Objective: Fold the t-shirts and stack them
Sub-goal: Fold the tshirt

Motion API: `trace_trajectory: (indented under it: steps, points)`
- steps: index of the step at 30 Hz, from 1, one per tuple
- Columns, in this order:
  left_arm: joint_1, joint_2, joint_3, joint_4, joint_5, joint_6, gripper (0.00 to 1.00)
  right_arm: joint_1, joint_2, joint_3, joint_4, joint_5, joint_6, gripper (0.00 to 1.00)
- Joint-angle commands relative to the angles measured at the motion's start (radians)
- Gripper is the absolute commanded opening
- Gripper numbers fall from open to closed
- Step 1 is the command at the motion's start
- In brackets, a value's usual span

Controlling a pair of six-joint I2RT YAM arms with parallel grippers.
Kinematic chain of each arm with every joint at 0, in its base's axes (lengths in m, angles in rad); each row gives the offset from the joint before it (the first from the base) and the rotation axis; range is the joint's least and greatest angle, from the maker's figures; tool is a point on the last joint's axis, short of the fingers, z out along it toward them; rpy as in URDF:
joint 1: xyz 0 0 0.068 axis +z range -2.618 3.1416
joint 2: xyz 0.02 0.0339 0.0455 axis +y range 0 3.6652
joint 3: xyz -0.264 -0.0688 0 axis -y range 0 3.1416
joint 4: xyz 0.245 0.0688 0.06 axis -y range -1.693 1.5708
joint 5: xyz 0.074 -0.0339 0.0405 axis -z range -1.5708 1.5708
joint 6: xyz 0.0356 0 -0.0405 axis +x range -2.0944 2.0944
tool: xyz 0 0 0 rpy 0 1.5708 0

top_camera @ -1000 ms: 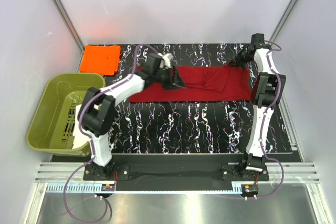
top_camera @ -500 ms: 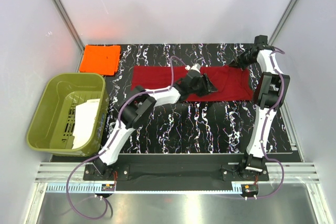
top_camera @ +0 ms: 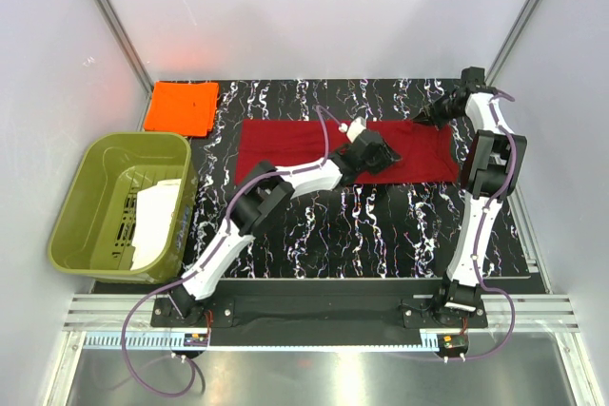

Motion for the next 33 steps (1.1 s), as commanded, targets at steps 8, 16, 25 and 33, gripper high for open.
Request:
trace_trajectory:
  steps: [8, 16, 25, 33]
  points:
    - [-0.027, 0.06, 0.079, -0.045, -0.05, -0.104, 0.44, -0.017, -0.098, -0.052, 0.045, -0.042, 0.0, 0.0]
    - [-0.024, 0.114, 0.135, -0.05, -0.05, -0.144, 0.44, -0.017, -0.114, -0.086, 0.057, -0.046, -0.011, 0.0]
    - [-0.018, 0.135, 0.133, -0.045, -0.045, -0.192, 0.37, -0.017, -0.121, -0.098, 0.066, -0.054, -0.013, 0.0]
    - [0.002, 0.098, 0.106, -0.03, 0.019, -0.164, 0.08, -0.017, -0.127, -0.112, 0.06, -0.049, -0.032, 0.0]
